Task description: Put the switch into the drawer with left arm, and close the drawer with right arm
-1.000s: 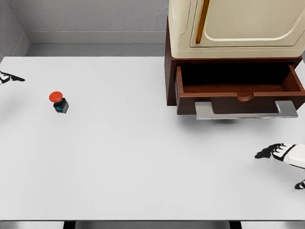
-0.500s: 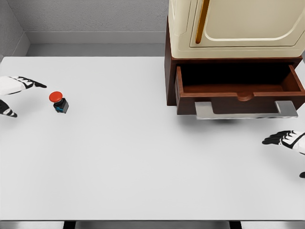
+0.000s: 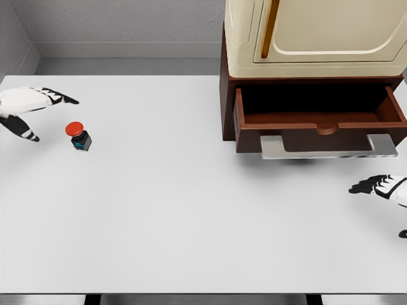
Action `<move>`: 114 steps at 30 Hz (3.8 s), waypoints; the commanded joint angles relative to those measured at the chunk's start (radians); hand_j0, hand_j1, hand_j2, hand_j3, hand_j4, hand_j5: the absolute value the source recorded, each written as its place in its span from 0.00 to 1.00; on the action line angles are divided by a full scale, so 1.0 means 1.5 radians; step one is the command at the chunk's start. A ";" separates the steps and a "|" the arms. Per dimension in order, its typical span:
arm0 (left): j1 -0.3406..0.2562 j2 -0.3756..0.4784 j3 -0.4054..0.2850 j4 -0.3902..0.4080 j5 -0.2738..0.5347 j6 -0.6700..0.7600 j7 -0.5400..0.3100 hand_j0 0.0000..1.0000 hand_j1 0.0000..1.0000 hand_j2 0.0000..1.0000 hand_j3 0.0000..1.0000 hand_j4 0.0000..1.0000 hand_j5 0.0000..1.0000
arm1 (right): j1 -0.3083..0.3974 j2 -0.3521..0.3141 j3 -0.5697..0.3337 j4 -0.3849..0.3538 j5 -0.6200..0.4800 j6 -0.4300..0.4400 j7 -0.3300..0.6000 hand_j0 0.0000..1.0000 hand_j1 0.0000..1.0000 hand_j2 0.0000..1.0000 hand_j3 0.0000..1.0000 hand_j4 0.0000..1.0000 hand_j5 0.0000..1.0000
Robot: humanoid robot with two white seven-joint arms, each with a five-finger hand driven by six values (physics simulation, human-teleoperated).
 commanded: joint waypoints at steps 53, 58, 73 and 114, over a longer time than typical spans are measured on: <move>-0.011 -0.036 -0.042 -0.018 -0.028 0.001 -0.059 0.48 0.48 0.48 0.48 0.48 0.48 | -0.004 -0.005 0.014 -0.001 -0.005 0.002 0.000 1.00 1.00 1.00 1.00 1.00 1.00; -0.012 -0.037 -0.042 -0.019 -0.028 0.001 -0.059 0.35 0.35 0.35 0.35 0.35 0.35 | -0.005 -0.005 0.014 -0.001 -0.005 0.002 0.000 1.00 1.00 1.00 1.00 1.00 1.00; -0.056 -0.038 -0.043 -0.186 -0.026 0.001 -0.059 0.33 0.33 0.33 0.33 0.33 0.33 | -0.007 -0.006 0.014 -0.001 -0.005 0.002 0.000 1.00 1.00 1.00 1.00 1.00 1.00; -0.192 -0.343 -0.036 -0.288 0.079 0.001 -0.058 0.34 0.34 0.34 0.34 0.34 0.34 | -0.007 -0.009 0.015 -0.002 -0.005 0.002 0.000 1.00 1.00 1.00 1.00 1.00 1.00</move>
